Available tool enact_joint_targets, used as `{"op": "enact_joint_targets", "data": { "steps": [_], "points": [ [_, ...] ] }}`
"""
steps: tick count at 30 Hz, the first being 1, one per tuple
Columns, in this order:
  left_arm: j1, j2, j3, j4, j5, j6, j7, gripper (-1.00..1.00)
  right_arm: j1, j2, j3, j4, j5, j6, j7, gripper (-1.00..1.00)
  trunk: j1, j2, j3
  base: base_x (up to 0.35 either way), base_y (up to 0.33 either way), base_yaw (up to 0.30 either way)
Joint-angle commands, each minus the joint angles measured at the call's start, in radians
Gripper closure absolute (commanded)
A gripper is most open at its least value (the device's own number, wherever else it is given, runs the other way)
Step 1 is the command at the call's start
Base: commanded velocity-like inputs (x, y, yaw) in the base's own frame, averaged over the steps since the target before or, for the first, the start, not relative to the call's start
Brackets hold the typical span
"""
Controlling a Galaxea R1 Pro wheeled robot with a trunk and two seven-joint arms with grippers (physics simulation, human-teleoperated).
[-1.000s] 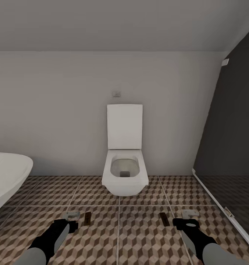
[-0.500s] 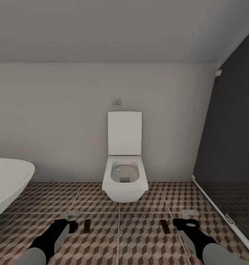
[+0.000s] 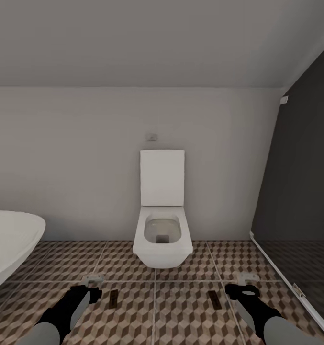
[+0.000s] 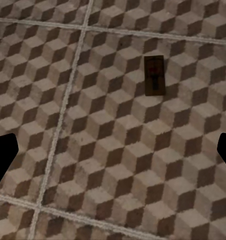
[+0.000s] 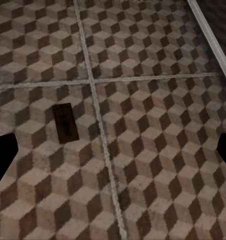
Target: Take the four mousetraps from the cabinet in the bathroom and place them on the bathroom floor. Make sure all four end up on the same floor surface, and ensure that at least two of them are either under or directly next to the same bathroom sink.
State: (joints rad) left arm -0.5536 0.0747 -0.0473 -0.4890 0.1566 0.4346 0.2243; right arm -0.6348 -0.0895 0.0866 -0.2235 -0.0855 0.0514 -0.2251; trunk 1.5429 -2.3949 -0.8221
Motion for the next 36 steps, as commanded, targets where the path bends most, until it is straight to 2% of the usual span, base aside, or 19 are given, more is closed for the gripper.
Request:
{"op": "enact_joint_targets", "data": {
  "steps": [1, 16, 26, 31, 36],
  "points": [
    [0.000, 0.001, -0.005, -0.002, 0.011, 0.005, 0.007, -1.00, 0.000, 0.000, 0.009, -0.002, -0.009, 0.005, -0.005, -1.00, -0.004, 0.007, 0.002, 0.000, 0.000, 0.000],
    [0.000, 0.003, -0.002, 0.012, 0.013, -0.003, 0.005, -1.00, 0.000, -0.001, 0.006, 0.002, -0.009, 0.005, -0.005, -1.00, -0.062, 0.112, 0.049, 0.000, 0.000, 0.000],
    [0.000, 0.020, 0.003, 0.139, 0.036, -0.015, 0.002, -1.00, 0.001, -0.001, 0.007, 0.080, -0.008, 0.004, -0.002, -1.00, -0.100, 0.182, 0.080, 0.000, 0.000, 0.000],
    [0.000, 0.024, 0.005, 0.198, 0.069, -0.062, 0.000, -1.00, 0.001, -0.003, 0.008, 0.124, -0.009, -0.010, -0.002, -1.00, -0.119, 0.217, 0.096, 0.000, 0.000, 0.000],
    [0.000, 0.026, 0.005, 0.261, 0.083, -0.112, 0.000, -1.00, 0.001, -0.002, 0.008, 0.172, -0.010, -0.016, 0.007, -1.00, -0.138, 0.252, 0.112, 0.000, 0.000, 0.000]
  ]
}}
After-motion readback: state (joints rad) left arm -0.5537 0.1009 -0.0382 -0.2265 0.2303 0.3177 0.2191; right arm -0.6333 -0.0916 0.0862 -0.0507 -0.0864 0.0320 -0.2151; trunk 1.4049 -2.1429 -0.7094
